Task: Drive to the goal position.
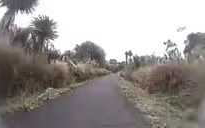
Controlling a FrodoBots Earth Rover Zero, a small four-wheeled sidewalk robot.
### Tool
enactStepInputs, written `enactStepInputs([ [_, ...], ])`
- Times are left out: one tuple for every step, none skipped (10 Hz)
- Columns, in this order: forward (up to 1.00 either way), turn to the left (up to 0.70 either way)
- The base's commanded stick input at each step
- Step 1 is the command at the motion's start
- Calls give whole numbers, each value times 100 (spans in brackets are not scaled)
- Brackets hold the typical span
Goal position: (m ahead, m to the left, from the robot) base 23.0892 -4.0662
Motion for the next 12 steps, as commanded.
enactStepInputs([
  [85,0],
  [85,0],
  [85,0],
  [85,0],
  [85,0],
  [85,0],
  [85,0],
  [85,0],
  [85,0],
  [85,0],
  [85,0],
  [85,0],
])
